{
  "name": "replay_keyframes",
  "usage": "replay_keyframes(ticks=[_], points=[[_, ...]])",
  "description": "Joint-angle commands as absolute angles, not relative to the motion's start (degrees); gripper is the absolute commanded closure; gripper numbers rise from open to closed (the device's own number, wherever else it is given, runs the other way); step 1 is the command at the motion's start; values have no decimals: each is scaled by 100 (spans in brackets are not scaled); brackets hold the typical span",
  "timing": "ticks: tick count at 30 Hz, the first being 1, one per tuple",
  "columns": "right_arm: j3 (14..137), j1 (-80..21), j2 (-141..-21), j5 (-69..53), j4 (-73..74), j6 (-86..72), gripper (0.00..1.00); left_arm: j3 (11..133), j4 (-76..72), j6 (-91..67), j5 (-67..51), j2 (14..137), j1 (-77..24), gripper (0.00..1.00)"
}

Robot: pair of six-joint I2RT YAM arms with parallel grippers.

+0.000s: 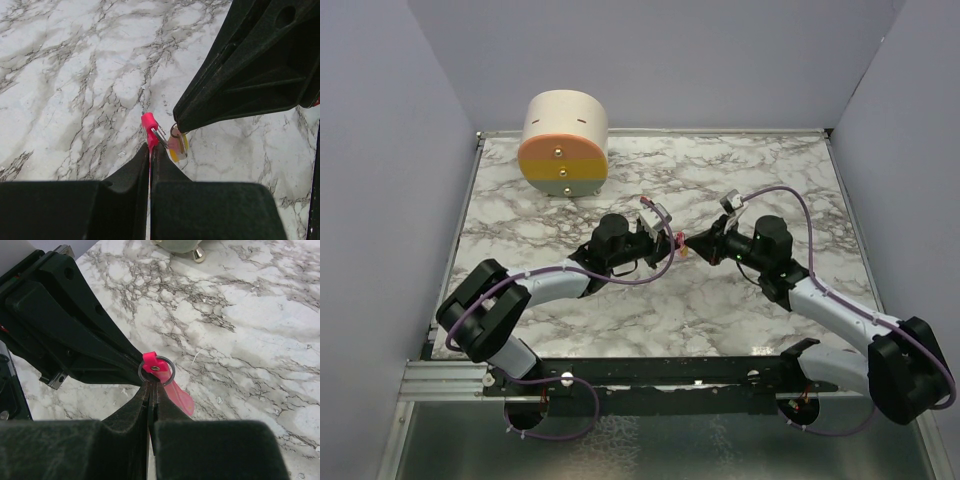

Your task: Put the keys on the keyring

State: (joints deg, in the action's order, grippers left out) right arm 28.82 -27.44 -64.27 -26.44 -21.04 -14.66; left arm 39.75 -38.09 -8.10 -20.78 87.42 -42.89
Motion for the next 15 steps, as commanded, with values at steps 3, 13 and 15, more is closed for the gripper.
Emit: replay_keyframes(ticks=[3, 13, 15], points=[[3005, -2782, -6562, -2802, -2285, -1380, 99, 4195, -3925, -712, -2359, 8850, -4315, 100], [3028, -2786, -6691, -2800, -2327, -1397, 99, 4219, -3922, -687, -2418, 8873, -4315, 100], [3035, -2785, -6685, -2778, -2338, -1404, 99, 4214, -3921, -679, -2443, 8879, -4315, 100]])
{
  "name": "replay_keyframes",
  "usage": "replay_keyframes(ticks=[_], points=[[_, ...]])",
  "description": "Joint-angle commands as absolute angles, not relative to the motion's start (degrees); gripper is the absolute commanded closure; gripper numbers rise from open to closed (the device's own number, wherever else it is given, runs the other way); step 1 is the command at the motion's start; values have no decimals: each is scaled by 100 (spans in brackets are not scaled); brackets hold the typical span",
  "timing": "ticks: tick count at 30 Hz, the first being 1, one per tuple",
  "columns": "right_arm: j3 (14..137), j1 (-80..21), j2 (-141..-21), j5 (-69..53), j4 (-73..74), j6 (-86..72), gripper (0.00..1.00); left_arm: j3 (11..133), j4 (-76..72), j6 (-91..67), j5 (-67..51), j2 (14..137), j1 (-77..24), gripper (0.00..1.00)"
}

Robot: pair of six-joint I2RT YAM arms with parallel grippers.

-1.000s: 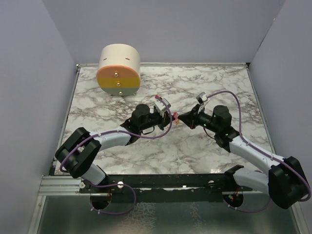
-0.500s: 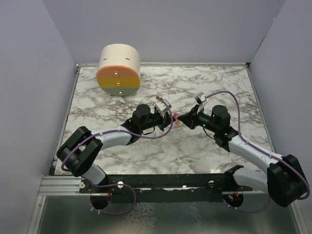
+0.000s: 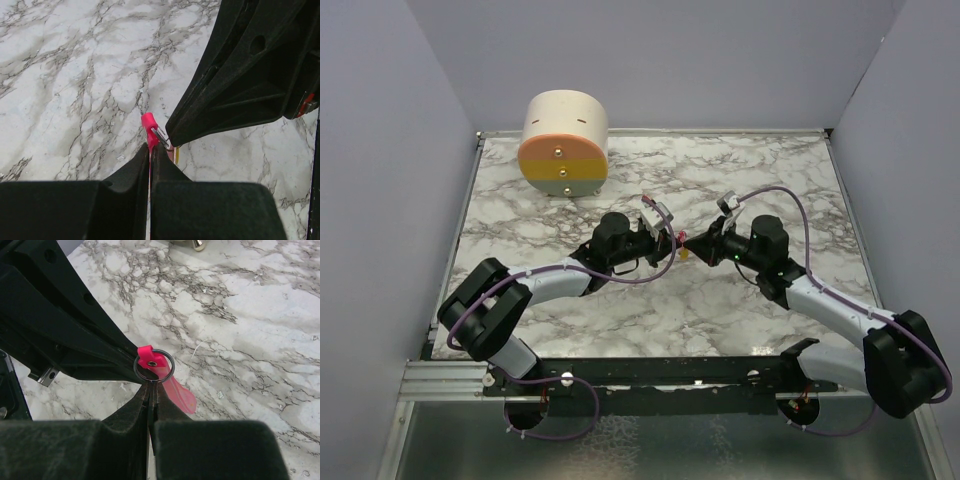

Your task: Put the keys on the keyring

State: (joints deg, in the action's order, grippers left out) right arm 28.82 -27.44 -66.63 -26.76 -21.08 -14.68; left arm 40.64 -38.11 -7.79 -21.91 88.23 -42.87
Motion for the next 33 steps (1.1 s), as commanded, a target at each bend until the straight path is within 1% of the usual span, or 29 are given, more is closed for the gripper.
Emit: replay_keyframes(ticks=[1, 15, 33], points=[[3040, -2786, -6688, -2773, -2338, -1405, 99, 4211, -3920, -678, -2451, 8878, -4315, 100], [3031, -2782, -6303, -2773, -2066, -1329, 99, 4245, -3804, -653, -2377, 8875, -4298, 100], [3041, -2786, -6475, -2699, -2184, -1353, 99, 4280, -3737, -589, -2631, 8878, -4298, 100]])
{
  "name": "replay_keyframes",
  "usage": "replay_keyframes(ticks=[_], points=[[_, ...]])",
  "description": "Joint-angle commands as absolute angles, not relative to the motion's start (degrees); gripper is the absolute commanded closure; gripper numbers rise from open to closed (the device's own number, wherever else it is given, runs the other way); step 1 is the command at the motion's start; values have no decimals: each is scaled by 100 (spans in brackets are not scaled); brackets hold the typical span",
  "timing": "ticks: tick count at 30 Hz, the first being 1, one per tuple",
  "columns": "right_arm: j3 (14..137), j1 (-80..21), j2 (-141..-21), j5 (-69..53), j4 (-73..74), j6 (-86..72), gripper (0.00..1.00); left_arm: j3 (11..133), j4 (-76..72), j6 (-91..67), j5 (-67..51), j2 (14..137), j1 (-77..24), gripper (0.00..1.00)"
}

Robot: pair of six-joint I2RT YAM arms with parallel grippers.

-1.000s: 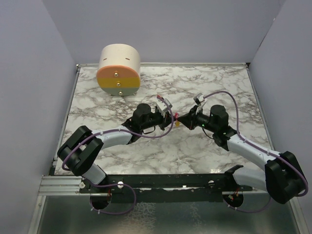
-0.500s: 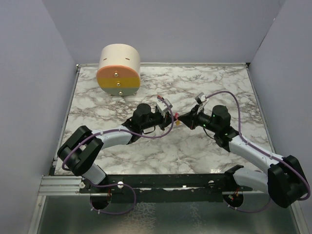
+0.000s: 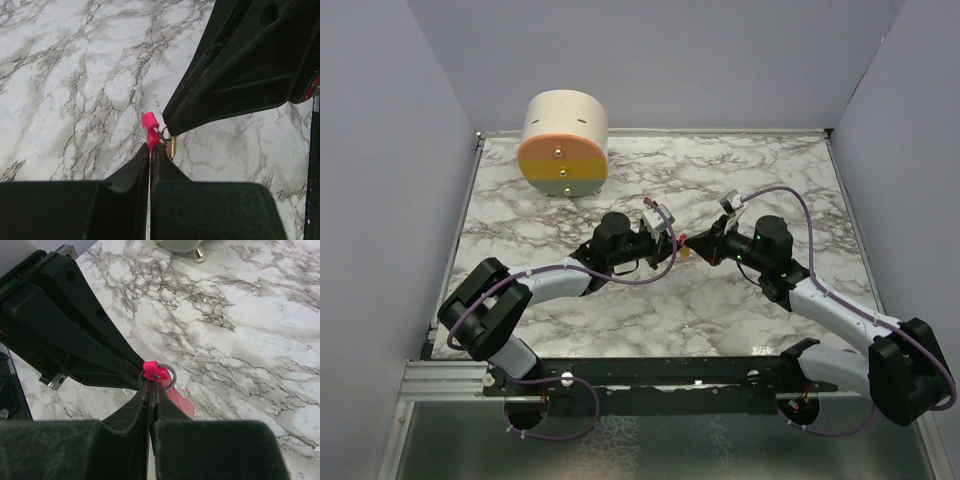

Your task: Put the keys on the keyring

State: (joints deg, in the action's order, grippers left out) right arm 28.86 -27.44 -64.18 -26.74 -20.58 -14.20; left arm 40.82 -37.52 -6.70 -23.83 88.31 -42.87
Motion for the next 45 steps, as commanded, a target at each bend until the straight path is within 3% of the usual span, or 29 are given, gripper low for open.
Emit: replay_keyframes(ticks=[1, 45], points=[[3045, -2786, -6474, -2702, -2188, -1345, 99, 4279, -3739, -589, -2626, 8877, -4298, 100], [2835, -2786, -6303, -2655, -2048, -1376, 99, 4302, -3717, -665, -2333, 8745, -4298, 100]])
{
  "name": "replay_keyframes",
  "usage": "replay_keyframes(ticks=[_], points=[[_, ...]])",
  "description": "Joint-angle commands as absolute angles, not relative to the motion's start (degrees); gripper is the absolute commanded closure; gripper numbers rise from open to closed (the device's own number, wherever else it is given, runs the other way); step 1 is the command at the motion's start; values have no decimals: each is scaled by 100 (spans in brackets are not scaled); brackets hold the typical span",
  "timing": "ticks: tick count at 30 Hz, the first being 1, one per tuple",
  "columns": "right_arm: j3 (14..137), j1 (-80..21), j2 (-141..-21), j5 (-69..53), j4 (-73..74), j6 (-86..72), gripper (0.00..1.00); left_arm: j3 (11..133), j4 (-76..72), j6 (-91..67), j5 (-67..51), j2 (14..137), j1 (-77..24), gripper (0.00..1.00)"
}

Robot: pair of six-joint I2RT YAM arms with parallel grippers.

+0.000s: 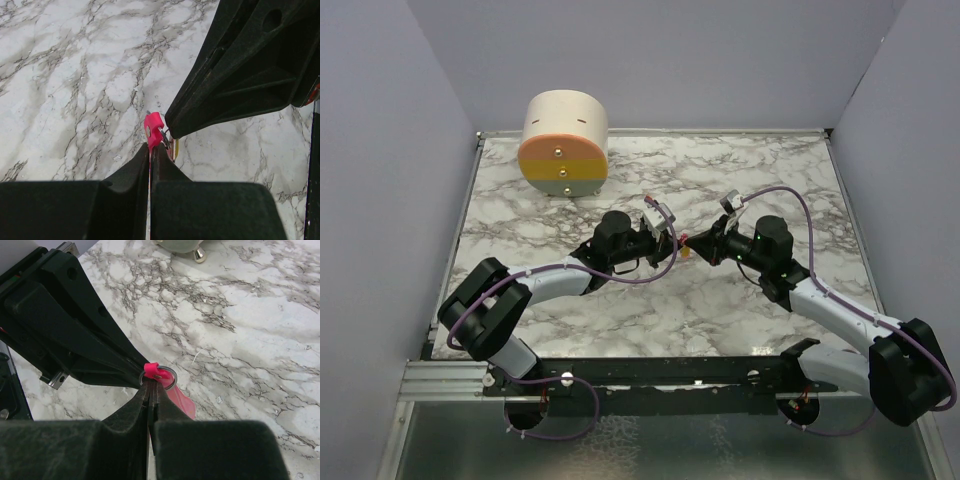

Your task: Put the keys on the keyring

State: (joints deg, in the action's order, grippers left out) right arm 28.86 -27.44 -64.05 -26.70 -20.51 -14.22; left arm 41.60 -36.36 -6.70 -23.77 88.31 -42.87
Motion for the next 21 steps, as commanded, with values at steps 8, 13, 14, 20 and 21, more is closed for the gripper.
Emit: replay_keyframes(ticks=[8, 13, 14, 20, 21], points=[[2819, -2785, -6293, -2632, -2000, -1360, 99, 4274, -3717, -659, -2267, 8703, -4301, 100], [2799, -2786, -6278, -2621, -1986, -1360, 99, 4255, -3713, -659, -2219, 8667, -4290, 100], [2795, -2781, -6276, -2612, -1979, -1354, 99, 4254, -3717, -659, -2219, 8665, -4294, 100], [2790, -2786, -6260, -2572, -1969, -1345, 99, 4246, -3718, -659, -2255, 8651, -4294, 100], [2794, -2781, -6262, -2561, -1975, -1348, 99, 4246, -3711, -659, -2268, 8650, -4291, 100]])
